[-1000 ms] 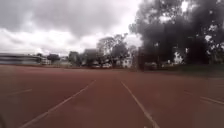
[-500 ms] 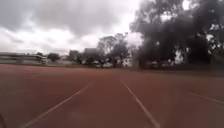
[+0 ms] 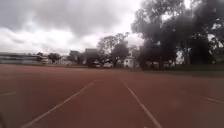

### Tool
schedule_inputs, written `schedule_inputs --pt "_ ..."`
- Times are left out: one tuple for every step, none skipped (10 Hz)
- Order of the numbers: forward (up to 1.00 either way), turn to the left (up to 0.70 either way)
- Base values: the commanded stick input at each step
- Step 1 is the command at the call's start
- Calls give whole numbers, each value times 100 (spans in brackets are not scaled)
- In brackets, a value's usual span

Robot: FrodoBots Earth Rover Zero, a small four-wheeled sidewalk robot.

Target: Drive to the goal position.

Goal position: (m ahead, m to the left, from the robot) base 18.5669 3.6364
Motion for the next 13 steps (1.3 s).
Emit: schedule_inputs --pt "70 0" --pt "70 0" --pt "70 0" --pt "70 0" --pt "70 0" --pt "70 0" --pt "70 0" --pt "70 0" --pt "70 0" --pt "70 0" --pt "70 0" --pt "70 0" --pt "70 0"
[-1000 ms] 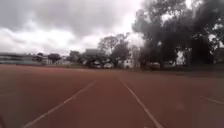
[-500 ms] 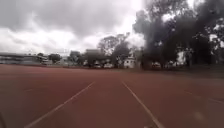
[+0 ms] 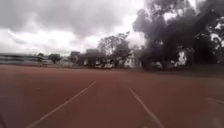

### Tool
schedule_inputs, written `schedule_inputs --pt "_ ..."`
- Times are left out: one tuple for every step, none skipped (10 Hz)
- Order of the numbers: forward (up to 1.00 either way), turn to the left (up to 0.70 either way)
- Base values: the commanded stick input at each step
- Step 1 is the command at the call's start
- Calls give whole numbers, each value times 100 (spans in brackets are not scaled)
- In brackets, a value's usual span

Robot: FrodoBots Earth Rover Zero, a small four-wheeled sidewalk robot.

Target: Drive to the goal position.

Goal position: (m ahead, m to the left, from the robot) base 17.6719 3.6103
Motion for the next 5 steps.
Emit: schedule_inputs --pt "70 0" --pt "70 0" --pt "70 0" --pt "70 0" --pt "70 0"
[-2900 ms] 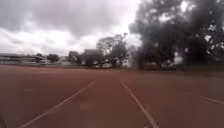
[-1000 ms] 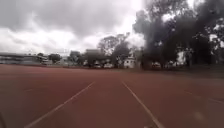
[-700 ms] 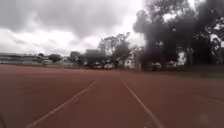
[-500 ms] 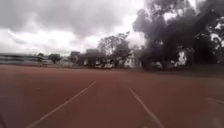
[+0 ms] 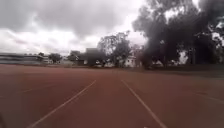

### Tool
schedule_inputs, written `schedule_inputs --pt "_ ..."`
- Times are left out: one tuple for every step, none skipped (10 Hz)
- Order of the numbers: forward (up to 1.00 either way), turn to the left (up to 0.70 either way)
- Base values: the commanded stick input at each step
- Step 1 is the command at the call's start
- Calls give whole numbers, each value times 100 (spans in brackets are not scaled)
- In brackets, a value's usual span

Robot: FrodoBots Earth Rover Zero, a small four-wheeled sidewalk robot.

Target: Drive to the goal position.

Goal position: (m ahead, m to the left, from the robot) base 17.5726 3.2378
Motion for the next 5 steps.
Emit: schedule_inputs --pt "70 0" --pt "70 0" --pt "70 0" --pt "70 0" --pt "70 0"
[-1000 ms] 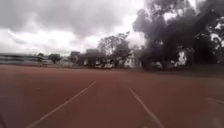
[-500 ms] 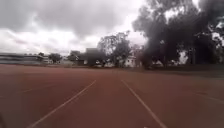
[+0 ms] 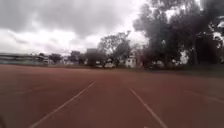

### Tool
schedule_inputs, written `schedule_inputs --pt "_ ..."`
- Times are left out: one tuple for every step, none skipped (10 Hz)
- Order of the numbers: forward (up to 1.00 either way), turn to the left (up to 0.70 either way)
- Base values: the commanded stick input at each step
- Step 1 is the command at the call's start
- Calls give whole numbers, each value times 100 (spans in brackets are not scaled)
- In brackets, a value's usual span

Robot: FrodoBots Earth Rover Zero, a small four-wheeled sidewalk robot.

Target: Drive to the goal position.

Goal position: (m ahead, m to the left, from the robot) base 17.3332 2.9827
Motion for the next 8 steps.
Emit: schedule_inputs --pt "70 0" --pt "70 0" --pt "70 0" --pt "70 0" --pt "70 0" --pt "70 0" --pt "70 0" --pt "70 0"
